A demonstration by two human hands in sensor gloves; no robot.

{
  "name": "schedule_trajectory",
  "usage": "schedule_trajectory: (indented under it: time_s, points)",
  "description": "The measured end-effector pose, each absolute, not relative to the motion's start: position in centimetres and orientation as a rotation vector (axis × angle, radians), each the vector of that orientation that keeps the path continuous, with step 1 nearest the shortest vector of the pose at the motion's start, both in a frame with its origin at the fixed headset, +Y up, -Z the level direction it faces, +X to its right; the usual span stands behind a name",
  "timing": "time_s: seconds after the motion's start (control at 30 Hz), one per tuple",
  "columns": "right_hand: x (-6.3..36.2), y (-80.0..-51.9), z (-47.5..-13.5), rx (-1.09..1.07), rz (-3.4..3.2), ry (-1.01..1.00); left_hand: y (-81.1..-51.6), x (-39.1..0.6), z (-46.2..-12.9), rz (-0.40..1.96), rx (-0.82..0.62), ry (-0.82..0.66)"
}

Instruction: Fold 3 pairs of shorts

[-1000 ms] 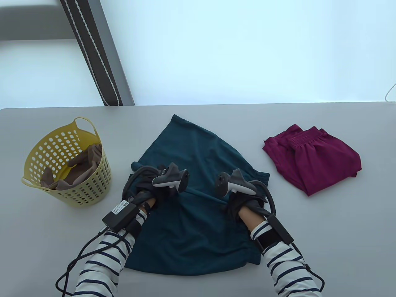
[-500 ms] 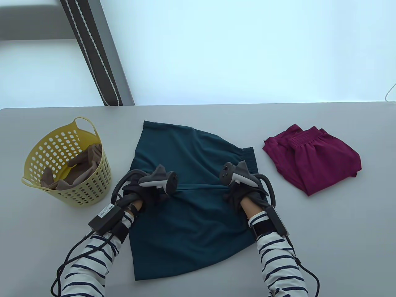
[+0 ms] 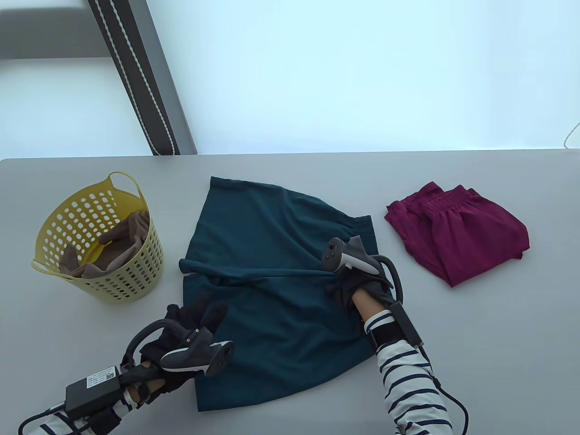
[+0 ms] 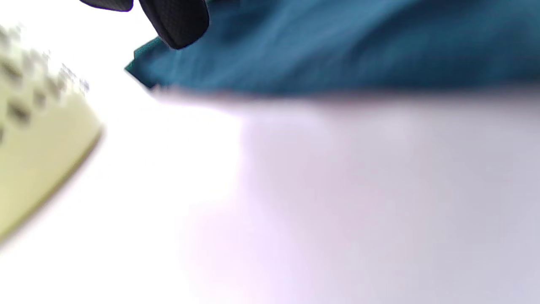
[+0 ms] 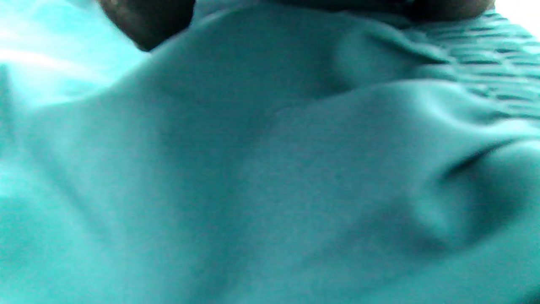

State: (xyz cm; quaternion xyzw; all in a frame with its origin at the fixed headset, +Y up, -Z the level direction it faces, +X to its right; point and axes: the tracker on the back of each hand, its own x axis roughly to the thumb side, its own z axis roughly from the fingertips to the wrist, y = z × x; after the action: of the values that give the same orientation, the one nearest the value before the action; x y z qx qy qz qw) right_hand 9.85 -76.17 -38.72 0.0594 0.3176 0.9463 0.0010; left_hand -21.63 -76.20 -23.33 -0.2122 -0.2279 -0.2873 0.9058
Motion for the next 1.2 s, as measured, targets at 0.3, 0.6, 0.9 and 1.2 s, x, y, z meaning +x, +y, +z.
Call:
schedule_trajectory:
  time_s: [0.3, 0.6, 0.9, 1.2]
  points:
    - [10.6, -76.1, -38.7, 0.181, 2.955, 0.98, -77.8, -25.9, -23.8, -0.598, -0.598, -0.393]
    - [14.2, -74.1, -36.3, 0.287, 2.761, 0.768, -78.3, -26.4, -23.2, -0.614, -0.568, -0.411]
    - [16.2, -74.7, -26.6, 0.689, 2.987, 0.925, -78.4, -26.4, -23.4, -0.621, -0.494, -0.463]
    - [13.1, -76.1, -20.9, 1.316, 3.439, 0.037, -78.3, -26.2, -21.8, -0.864, -0.045, -0.626]
